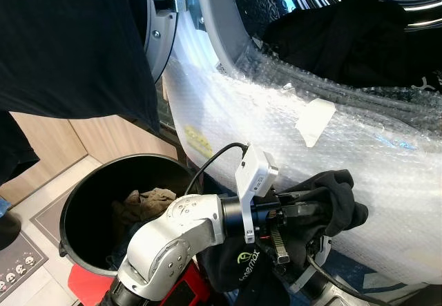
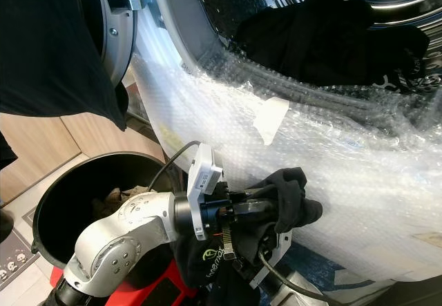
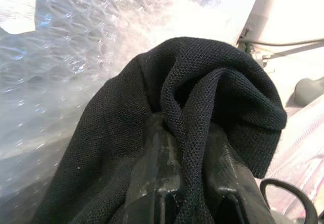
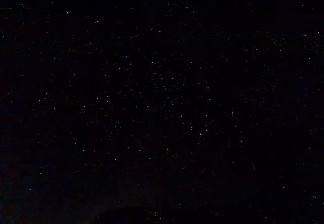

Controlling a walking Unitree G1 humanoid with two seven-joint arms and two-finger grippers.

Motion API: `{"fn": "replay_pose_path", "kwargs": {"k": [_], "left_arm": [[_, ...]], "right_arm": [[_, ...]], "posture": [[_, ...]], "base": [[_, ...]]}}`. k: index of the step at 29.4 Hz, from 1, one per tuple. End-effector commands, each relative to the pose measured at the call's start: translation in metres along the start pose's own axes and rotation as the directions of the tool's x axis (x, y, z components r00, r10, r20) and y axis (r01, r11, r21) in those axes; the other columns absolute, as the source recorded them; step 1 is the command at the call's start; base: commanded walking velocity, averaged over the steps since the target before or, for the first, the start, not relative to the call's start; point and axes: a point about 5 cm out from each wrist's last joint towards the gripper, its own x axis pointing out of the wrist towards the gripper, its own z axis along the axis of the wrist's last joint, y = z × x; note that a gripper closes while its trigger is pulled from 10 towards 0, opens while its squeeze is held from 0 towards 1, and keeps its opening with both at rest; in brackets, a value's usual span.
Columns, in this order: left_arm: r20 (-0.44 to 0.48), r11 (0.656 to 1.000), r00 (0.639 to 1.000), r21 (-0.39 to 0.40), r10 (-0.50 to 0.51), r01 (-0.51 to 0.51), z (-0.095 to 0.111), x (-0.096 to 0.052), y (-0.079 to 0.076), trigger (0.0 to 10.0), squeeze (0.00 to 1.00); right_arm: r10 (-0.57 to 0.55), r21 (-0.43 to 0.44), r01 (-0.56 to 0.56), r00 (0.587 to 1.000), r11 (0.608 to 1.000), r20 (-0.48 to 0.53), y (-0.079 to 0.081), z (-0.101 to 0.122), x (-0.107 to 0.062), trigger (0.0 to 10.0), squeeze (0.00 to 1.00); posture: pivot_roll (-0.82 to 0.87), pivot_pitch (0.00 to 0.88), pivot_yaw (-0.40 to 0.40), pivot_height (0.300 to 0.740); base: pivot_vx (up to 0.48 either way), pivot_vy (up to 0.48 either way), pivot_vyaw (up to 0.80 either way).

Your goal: Clothes washing

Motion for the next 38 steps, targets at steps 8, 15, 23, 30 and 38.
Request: {"fn": "replay_pose_path", "kwargs": {"k": [8, 15, 23, 30, 38], "left_arm": [[-0.014, 0.999, 1.000, 0.048, 0.013, -0.012, 0.006, -0.012, -0.008, 10.0, 0.65], [-0.046, 0.995, 0.997, 0.079, 0.063, -0.059, 0.010, -0.027, -0.002, 10.0, 1.00], [-0.073, 0.985, 0.987, 0.114, 0.142, -0.133, 0.019, -0.049, 0.003, 10.0, 1.00], [-0.090, 0.982, 0.984, 0.120, 0.154, -0.143, 0.023, -0.061, -0.001, 10.0, 1.00], [-0.159, 0.951, 0.945, 0.171, 0.284, -0.257, 0.028, -0.101, 0.010, 10.0, 1.00]], "right_arm": [[0.050, -0.014, -0.049, 0.999, 0.999, 0.006, 0.005, 0.004, 0.006, 0.0, 0.00], [0.044, -0.019, -0.044, 0.999, 0.999, -0.004, 0.005, 0.001, 0.004, 0.0, 0.00], [0.032, -0.035, -0.032, 0.999, 0.999, -0.016, 0.003, -0.001, 0.004, 0.0, 0.00], [0.029, -0.038, -0.030, 0.999, 0.999, -0.020, 0.002, -0.001, 0.003, 0.0, 0.00], [0.047, -0.040, -0.050, 0.997, 0.998, -0.054, 0.002, -0.006, 0.004, 0.0, 0.00]], "posture": [[0.08, 0.062, 0.004, 0.740], [0.08, 0.065, 0.014, 0.740], [0.09, 0.088, 0.020, 0.740], [0.10, 0.094, 0.017, 0.740], [0.11, 0.105, 0.012, 0.740]], "base": [[0.000, 0.000, 0.00], [0.000, 0.000, 0.00], [0.000, 0.000, 0.00], [0.000, 0.000, 0.00], [0.000, 0.000, 0.00]]}}
